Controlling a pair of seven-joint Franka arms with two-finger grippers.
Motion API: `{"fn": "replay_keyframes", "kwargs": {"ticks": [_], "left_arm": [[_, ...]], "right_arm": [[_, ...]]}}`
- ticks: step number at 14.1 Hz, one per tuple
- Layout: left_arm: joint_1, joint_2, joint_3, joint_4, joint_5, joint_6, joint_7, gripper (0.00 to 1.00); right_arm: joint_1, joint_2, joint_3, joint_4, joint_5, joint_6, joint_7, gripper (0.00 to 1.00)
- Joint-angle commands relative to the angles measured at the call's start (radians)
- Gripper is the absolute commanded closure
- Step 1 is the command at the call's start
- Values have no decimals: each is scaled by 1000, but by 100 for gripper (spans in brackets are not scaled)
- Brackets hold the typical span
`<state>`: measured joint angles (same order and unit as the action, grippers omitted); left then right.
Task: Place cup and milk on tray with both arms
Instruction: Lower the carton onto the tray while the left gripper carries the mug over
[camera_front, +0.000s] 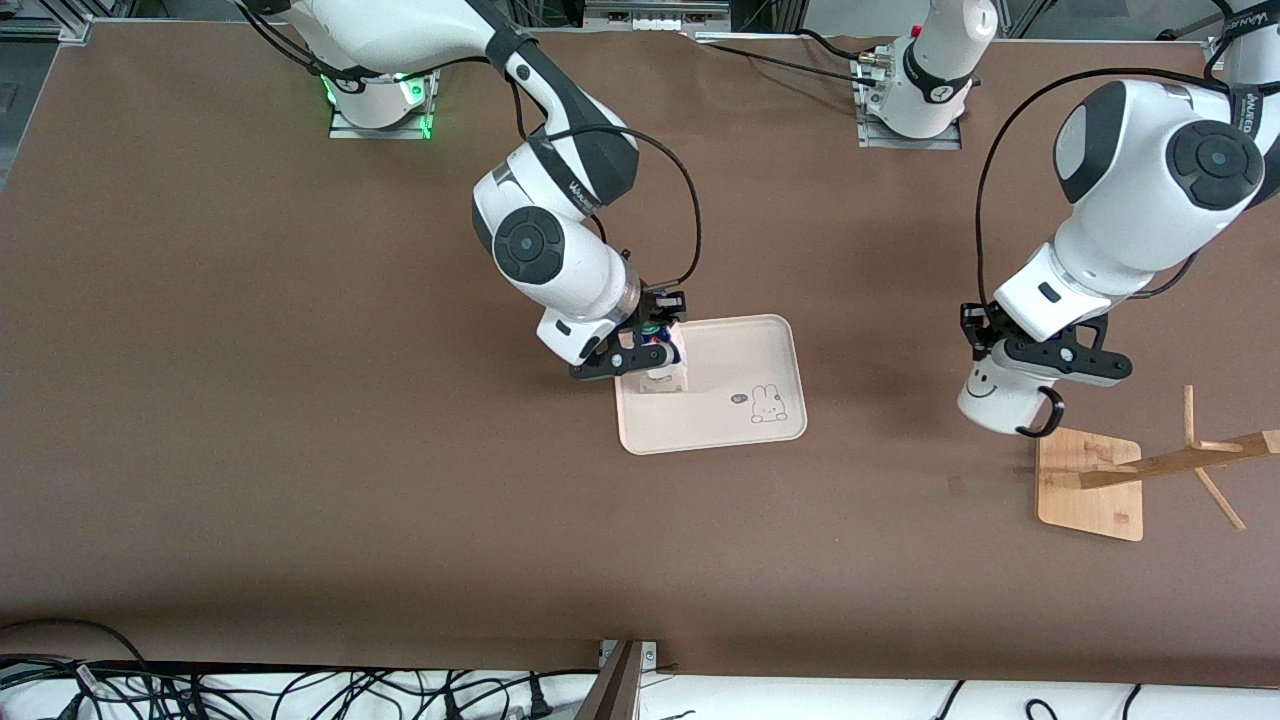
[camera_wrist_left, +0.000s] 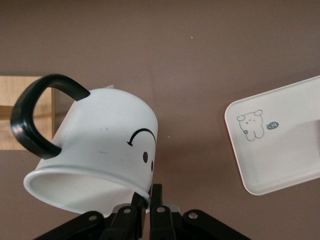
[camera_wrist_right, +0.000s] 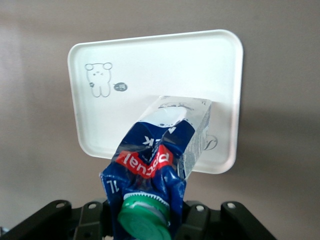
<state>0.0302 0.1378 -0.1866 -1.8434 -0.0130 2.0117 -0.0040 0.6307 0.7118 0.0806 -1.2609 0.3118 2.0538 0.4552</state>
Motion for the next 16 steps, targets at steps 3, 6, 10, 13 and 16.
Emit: {"fn": "replay_keyframes", "kwargs": {"ticks": [3, 6, 10, 13, 16], "left_arm": [[-38, 172, -1, 292, -39, -269, -123, 100], [-65, 268, -2, 436, -60, -427, -232, 100], [-73, 330, -2, 527, -125, -517, -329, 100], [-73, 367, -7, 561, -206, -547, -437, 100], [-82, 393, -8, 563, -270, -547, -523, 100]], "right_arm": [[-14, 46, -2, 69, -23, -4, -3, 76], [-13, 84, -2, 101, -23, 0, 3, 76], [-11, 97, -2, 100, -25, 12, 2, 76], [-9, 97, -2, 98, -26, 14, 6, 60], [4, 92, -2, 87, -31, 81, 29, 0]]}}
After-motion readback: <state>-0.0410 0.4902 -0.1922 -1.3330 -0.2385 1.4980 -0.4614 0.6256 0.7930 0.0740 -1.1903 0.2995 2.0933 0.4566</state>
